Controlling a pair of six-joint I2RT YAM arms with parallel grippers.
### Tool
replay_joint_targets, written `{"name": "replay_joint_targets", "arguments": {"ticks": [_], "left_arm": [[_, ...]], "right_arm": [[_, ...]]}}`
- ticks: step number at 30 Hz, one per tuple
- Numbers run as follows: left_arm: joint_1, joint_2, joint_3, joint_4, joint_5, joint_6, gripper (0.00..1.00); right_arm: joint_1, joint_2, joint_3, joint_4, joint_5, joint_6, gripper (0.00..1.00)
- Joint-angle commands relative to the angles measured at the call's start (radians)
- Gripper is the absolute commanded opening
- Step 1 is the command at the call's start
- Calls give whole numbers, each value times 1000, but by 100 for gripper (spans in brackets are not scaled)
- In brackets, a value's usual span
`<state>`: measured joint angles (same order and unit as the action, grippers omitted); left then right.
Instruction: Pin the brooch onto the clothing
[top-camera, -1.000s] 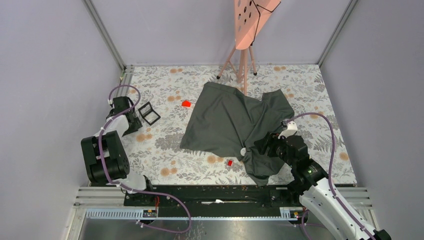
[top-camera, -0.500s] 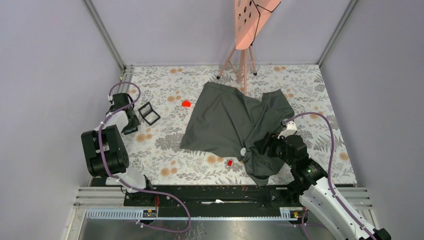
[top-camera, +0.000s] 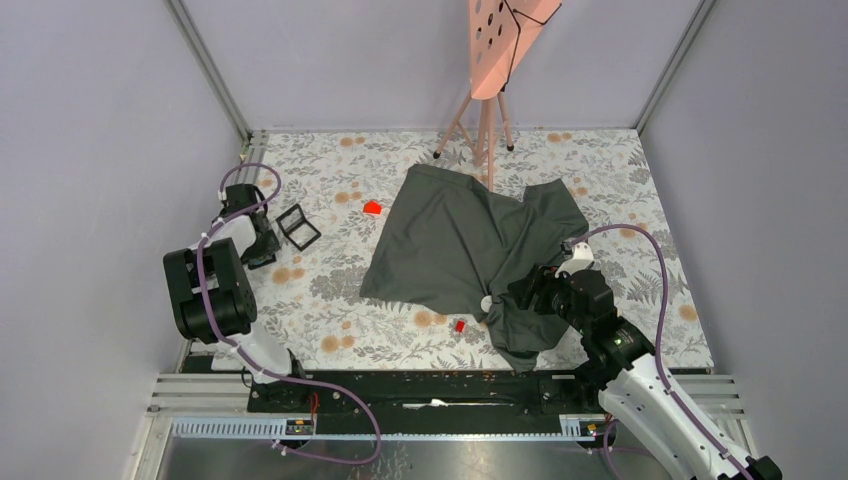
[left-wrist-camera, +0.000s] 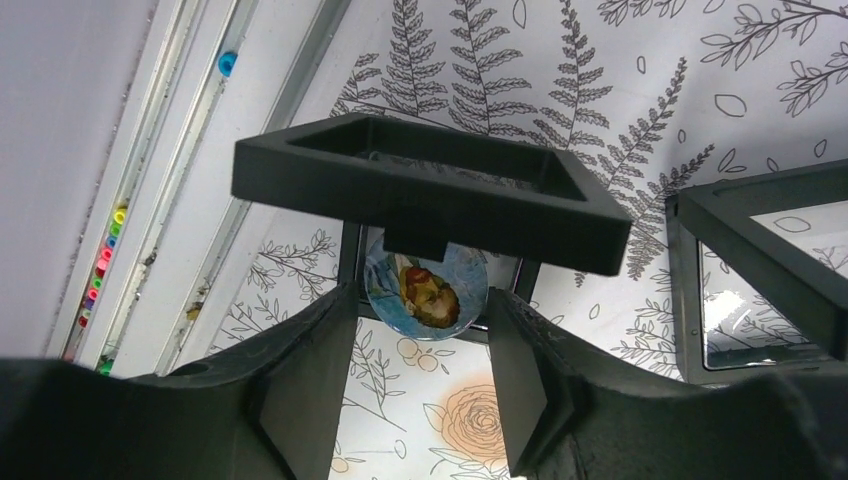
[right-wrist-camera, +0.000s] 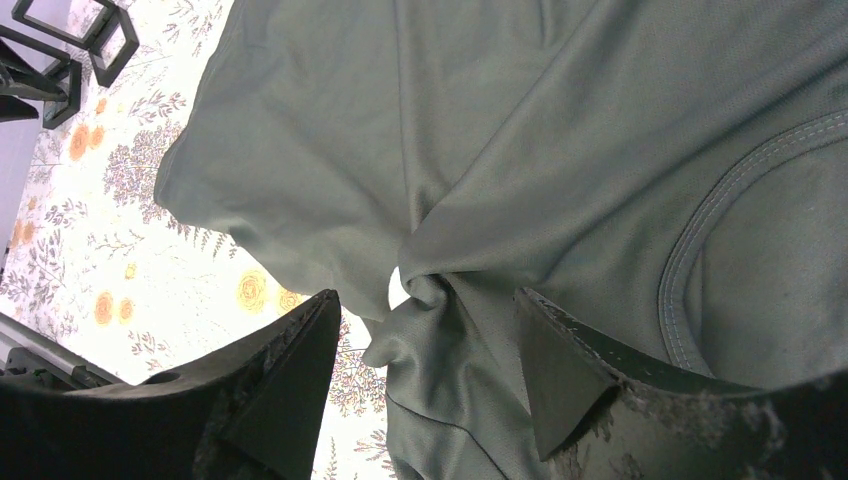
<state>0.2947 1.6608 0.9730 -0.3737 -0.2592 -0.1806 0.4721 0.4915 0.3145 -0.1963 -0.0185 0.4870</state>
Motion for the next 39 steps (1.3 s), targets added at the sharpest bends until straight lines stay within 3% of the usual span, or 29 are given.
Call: {"name": "replay_joint_targets", "arguments": {"ticks": [1,7,15,24,27,32,39], "left_arm": [[9,25,52,-15,31,10,56],[18,55,73,-34,49,9,56],[21,72,78,-45,68,15,44],[20,-22,30,-34,75,0,42],[20,-46,21,-33,70,-6,33],[20,-72,8,-33,43,-8,31],[20,-112,-10,-33,19,-11,20]], "right_arm": [[-4,-8,13,35,2,-1,72],[-4,-10,12,36,2,1,72],[-4,-8,9,38,2,1,71],[-3,-7,9,37,6,2,71],[-3,-7,7,37,7,2,72],[-3,-11,1,36,3,6,71],[-4,-24,-6,35,-3,13,71]]}}
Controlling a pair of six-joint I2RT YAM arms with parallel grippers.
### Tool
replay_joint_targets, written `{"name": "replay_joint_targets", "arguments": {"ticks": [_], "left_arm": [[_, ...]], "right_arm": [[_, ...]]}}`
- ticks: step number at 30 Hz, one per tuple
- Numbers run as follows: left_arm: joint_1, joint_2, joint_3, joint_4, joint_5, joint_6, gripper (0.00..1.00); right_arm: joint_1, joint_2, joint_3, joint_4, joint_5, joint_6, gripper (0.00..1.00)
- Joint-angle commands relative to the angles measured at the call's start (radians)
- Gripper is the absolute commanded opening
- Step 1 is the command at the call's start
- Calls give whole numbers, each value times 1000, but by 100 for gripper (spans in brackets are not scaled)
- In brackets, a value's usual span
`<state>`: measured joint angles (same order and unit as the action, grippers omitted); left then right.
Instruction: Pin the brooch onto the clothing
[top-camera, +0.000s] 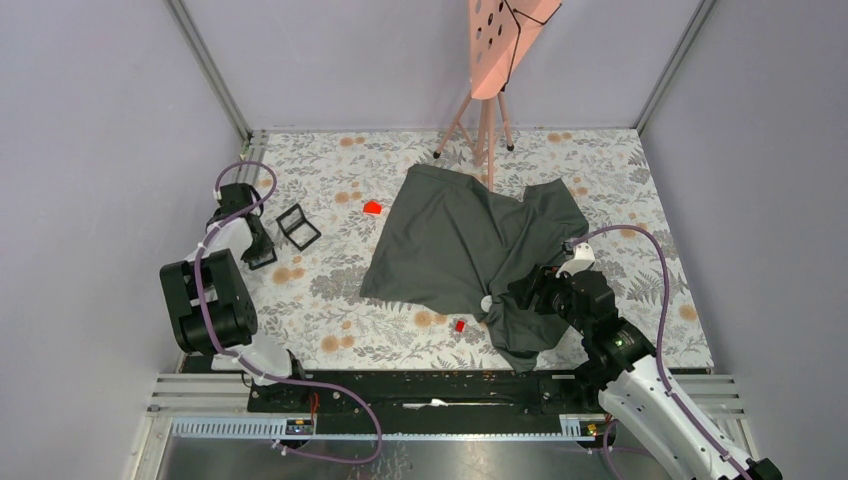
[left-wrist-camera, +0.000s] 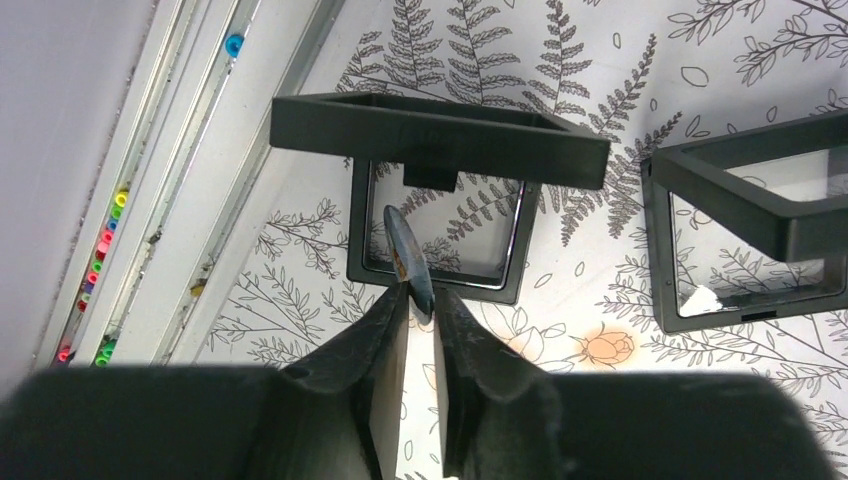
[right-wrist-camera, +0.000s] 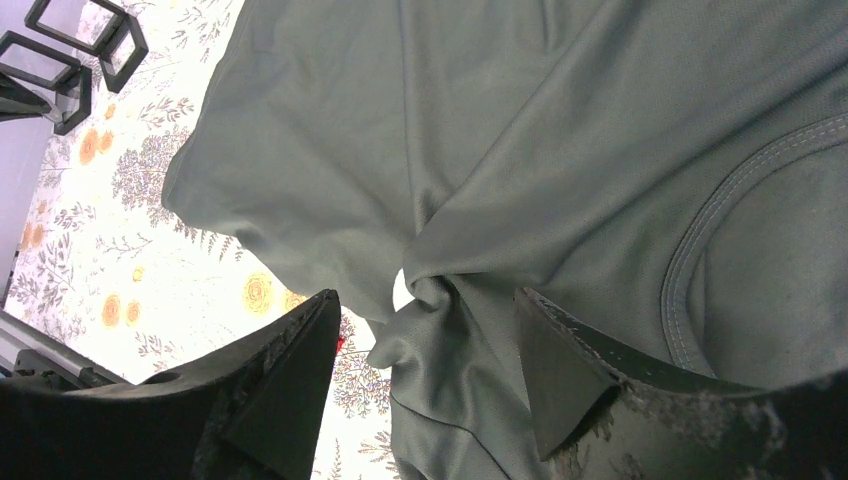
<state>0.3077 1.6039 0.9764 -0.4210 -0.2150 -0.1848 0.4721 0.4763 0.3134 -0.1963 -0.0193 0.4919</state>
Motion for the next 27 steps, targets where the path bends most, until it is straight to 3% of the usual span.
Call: {"name": "replay_joint_targets", "arguments": {"ticks": [1,8,14,19,27], "left_arm": [[7,-56,-13,13,-24,-8,18],[5,-129,-32,0,-32,-18,0],[-4,-254,-57,-30,4,-43,0],[-29,-375,-88,-55,181,-136,0],[-228,-647,-160,-148,252,-157,0]], "right_arm": [[-4,-10,-5,35,-3,8,71],[-4,-21,-4,34,-11,4,71],[-4,-26,11,22,-24,-2,71],[-4,-18,42,-6,-49,-6,71],[-4,-21,85,-75,-44,-12,70]]}}
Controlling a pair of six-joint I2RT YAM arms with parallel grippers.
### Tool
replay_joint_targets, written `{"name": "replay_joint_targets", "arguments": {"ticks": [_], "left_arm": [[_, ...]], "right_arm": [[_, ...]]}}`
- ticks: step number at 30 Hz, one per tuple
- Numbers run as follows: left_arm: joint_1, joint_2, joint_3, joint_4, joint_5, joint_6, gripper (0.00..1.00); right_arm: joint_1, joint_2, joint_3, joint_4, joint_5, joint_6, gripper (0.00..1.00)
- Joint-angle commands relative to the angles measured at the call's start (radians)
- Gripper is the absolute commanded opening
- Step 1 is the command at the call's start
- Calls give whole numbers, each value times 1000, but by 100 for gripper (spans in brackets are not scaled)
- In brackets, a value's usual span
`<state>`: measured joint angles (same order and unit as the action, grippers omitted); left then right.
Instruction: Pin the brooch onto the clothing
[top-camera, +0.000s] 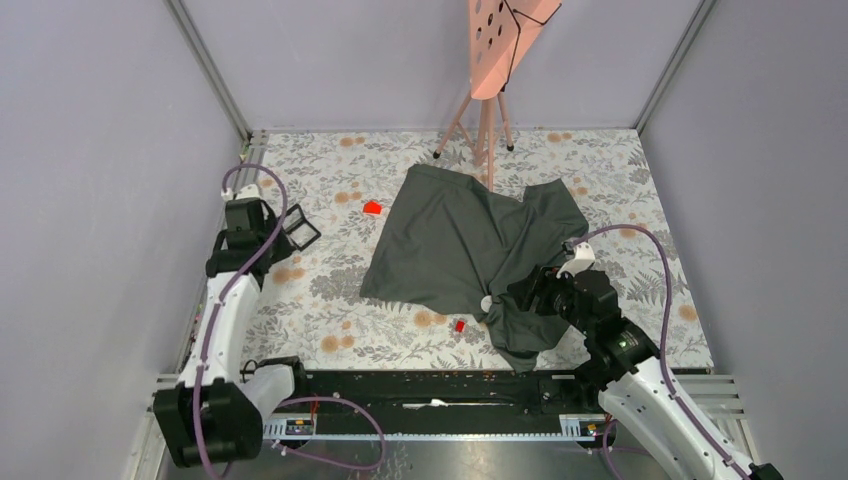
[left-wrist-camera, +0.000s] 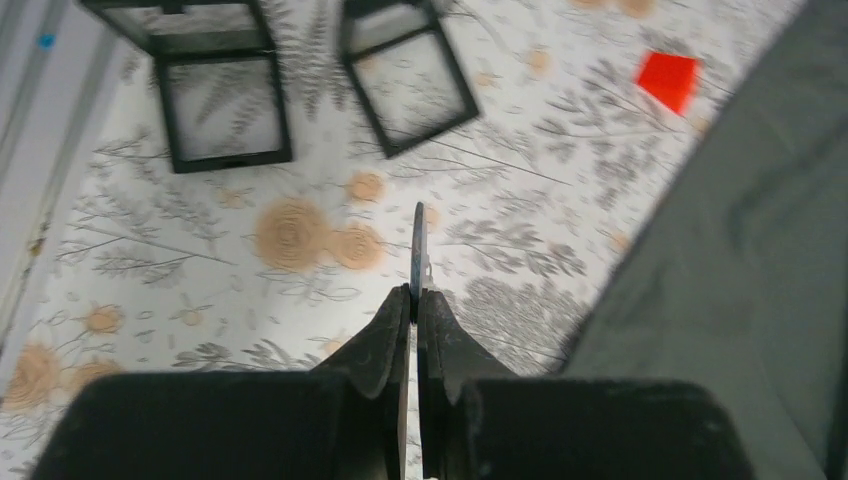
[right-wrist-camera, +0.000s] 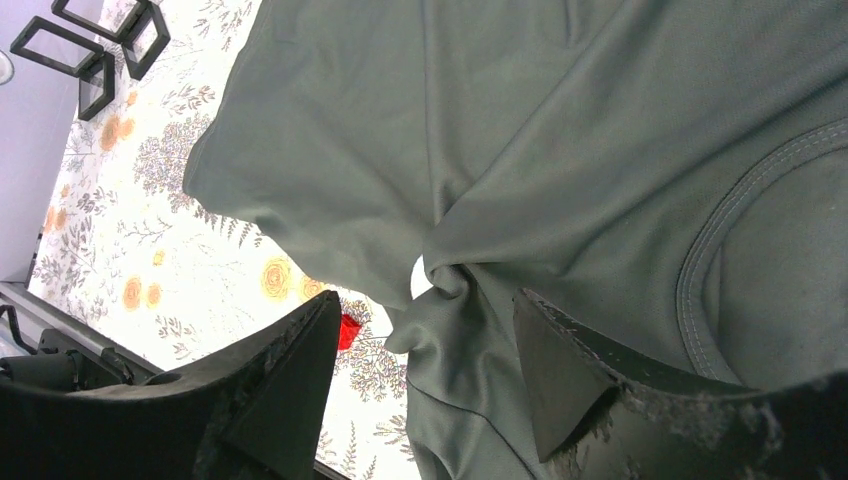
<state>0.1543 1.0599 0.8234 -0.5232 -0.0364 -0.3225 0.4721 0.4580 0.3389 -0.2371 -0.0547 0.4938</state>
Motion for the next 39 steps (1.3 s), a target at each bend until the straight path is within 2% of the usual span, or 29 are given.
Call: {"name": "replay_joint_targets", "arguments": {"ticks": [1,6,13,16,22,26,31,39], "left_arm": [[-109,-131,-6,-52,84,1,0],[-328,-166,29,-65,155,66,0],[-563,-34,76,36,603,127,0],[-620,20,106,64,812,164,0],[-641,122,140,59,1178,232,0],[-710,149,139,60,1210,244,0],[-768,144,127,77,1229,236,0],[-810,155,122,81,1238,229,0]], "right_arm": [[-3,0,67,-41,-10,-14,70],[-4,21,101,-34,-55,-16,70],[-4,79,174,66,-295,-17,73],[-3,114,198,114,-415,5,73],[-3,206,230,194,-651,71,70],[5,288,225,259,-727,127,64],[95,367,211,438,-712,215,62],[244,489,286,463,-713,184,53]]}}
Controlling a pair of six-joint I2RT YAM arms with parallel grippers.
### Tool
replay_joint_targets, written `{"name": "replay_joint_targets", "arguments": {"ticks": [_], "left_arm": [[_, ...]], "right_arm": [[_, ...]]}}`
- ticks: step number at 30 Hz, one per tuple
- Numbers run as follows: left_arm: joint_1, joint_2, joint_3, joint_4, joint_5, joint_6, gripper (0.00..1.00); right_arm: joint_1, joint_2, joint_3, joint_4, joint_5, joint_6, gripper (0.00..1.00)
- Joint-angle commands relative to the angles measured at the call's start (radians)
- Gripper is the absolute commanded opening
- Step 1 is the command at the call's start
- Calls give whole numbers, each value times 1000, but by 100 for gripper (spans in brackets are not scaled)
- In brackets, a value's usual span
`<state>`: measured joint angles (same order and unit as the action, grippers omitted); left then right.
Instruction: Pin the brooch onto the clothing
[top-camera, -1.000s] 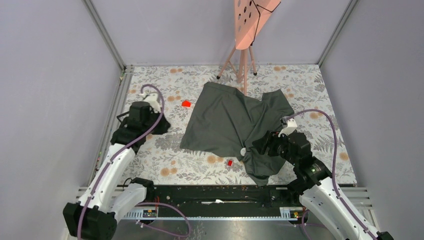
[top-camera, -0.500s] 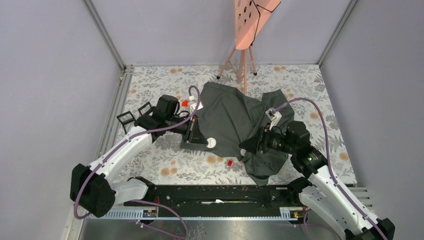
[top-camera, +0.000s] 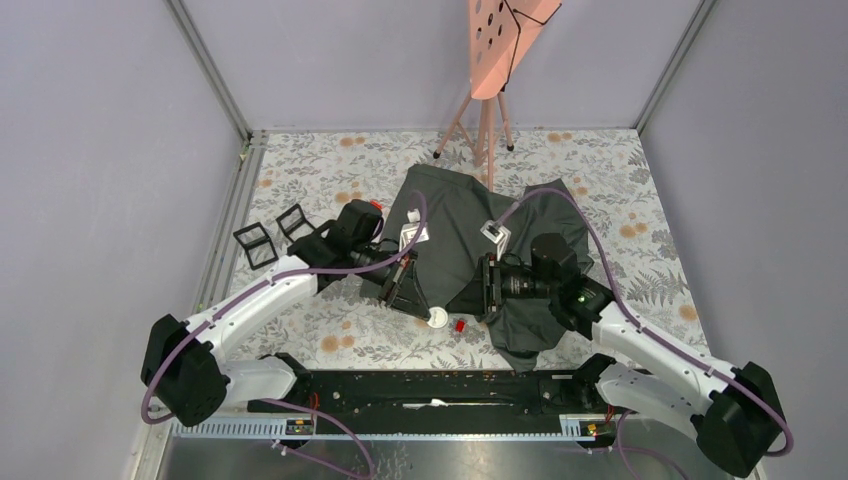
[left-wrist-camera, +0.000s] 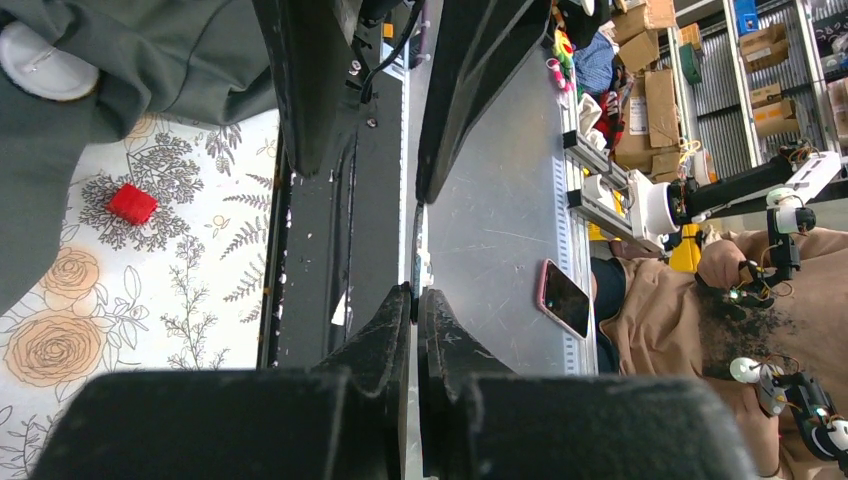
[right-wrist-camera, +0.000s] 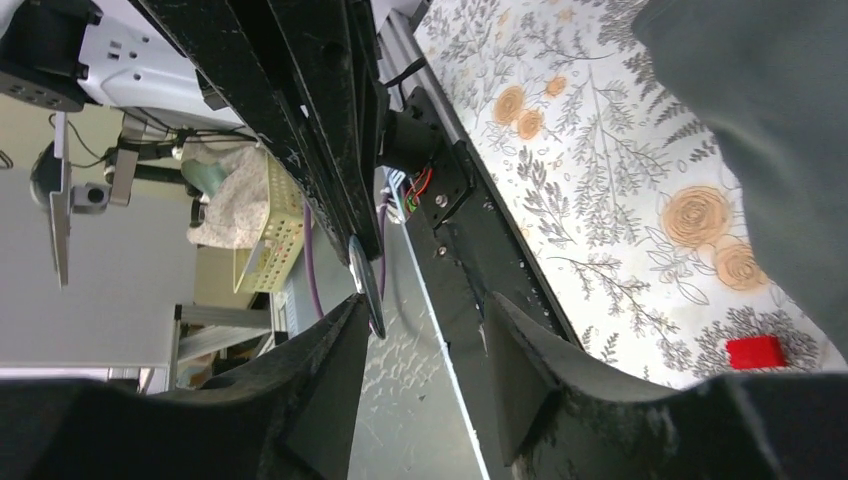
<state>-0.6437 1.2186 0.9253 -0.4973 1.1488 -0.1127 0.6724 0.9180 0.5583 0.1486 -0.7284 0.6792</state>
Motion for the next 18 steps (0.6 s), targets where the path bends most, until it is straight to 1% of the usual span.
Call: {"name": "replay_joint_targets", "arguments": {"ticks": [1,10,17,18], "left_arm": [[-14,-4,21,55,55,18,0],[-35,18,21,56,64,15,0],[-38,27,23,56,63,15,0],[-38,28,23,56,62,13,0]], "right_arm": [[50,36,70,73,-42,-6,51],[72,70,78,103,-72,-1,43],[80,107,86,122,-120,3,27],[82,110,86,125,-125,3,23]]}}
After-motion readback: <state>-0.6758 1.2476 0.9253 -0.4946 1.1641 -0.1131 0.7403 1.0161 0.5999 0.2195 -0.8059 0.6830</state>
